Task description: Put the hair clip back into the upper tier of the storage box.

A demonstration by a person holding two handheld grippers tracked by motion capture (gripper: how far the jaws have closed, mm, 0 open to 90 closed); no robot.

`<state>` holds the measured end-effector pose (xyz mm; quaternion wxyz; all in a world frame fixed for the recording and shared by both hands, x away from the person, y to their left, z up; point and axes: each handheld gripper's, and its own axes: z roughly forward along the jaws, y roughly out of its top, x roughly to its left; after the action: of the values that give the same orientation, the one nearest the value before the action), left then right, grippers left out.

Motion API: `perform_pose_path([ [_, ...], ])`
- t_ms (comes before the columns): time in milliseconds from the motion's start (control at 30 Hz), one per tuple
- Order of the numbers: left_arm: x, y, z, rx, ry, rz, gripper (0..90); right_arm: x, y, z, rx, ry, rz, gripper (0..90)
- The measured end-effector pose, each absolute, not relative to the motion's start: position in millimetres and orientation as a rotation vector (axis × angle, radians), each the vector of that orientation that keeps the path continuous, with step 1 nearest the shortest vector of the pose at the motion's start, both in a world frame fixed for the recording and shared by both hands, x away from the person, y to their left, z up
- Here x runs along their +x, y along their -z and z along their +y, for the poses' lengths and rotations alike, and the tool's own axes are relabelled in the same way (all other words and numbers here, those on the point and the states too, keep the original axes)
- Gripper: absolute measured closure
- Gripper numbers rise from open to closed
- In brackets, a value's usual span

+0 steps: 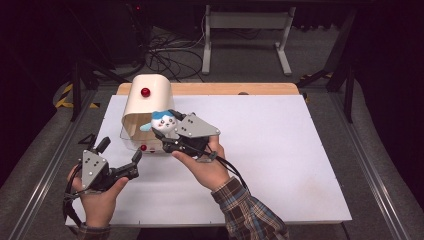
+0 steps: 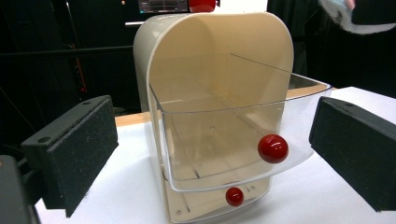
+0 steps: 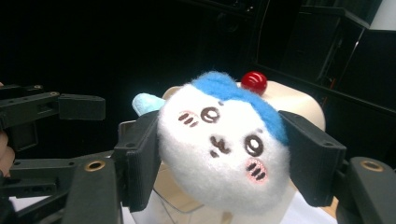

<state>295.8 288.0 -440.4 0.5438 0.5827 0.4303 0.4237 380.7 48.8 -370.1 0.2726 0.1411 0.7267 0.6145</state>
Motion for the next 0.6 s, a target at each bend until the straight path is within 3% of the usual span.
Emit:
perform_pose_path([
  [600, 295, 439, 289, 1.378, -0.995, 1.016, 1.9, 383, 375, 77, 0.345, -1.643, 1.969, 34.5],
])
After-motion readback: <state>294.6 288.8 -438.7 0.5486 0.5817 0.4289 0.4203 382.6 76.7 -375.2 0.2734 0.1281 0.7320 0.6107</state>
